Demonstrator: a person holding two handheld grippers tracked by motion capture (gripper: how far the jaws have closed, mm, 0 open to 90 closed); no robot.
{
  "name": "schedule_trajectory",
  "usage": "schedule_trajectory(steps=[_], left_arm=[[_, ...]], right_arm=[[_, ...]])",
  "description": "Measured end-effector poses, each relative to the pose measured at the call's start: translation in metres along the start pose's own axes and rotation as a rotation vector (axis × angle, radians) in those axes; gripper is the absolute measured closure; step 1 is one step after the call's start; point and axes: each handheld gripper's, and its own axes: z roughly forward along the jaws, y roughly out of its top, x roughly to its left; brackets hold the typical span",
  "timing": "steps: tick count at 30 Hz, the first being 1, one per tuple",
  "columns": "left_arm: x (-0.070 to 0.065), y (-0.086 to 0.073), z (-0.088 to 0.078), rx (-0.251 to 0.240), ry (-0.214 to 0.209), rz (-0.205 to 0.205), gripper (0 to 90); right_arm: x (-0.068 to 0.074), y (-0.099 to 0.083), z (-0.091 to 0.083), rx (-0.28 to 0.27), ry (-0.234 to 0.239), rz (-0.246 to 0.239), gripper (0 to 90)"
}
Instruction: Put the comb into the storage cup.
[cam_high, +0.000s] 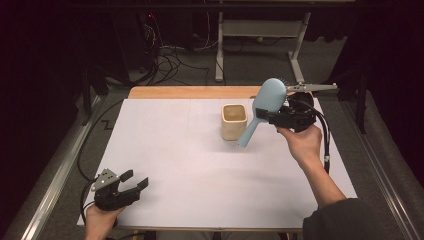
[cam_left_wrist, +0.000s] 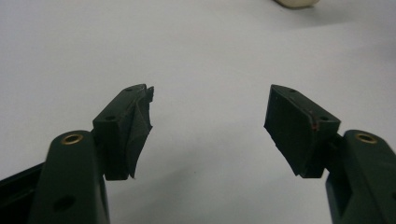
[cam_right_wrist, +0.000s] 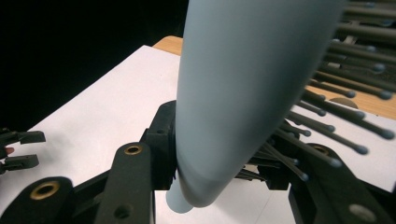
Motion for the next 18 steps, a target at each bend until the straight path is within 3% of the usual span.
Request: schedule_trajectory(steps=[18], left_arm=[[0.001, 0.0, 0.0, 0.0, -0.003, -0.009, 32.1]], right_arm=[[0.002, 0.021, 0.01, -0.01, -0.019, 0.007, 57.0]])
